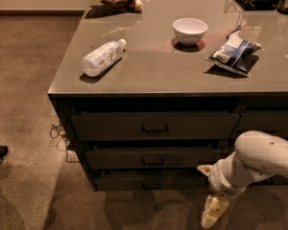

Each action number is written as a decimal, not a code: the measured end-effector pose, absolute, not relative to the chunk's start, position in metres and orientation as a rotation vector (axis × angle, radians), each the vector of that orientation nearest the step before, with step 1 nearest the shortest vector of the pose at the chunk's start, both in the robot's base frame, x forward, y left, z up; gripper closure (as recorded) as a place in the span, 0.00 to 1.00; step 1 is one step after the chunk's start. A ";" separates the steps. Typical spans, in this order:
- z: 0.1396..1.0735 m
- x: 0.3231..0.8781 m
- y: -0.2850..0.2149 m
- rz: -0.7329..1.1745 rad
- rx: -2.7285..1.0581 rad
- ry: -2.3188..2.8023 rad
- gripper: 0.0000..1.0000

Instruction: Open bottom drawer

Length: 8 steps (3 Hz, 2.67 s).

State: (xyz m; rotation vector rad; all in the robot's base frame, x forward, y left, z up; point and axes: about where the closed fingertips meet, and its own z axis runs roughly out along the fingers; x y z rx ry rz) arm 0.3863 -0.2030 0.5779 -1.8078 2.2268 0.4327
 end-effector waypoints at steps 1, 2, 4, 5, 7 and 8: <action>0.497 0.385 -0.187 0.495 -1.885 2.151 0.00; 0.441 0.385 -0.173 0.568 -1.883 2.105 0.00; 0.389 0.413 -0.183 0.511 -1.868 2.116 0.00; 0.349 0.441 -0.192 0.448 -1.850 2.086 0.00; 0.295 0.475 -0.201 0.433 -1.803 2.077 0.00; 0.270 0.493 -0.212 0.358 -1.813 2.074 0.00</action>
Offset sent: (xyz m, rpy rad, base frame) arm 0.0086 0.0379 -0.1790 0.1292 0.0081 0.1193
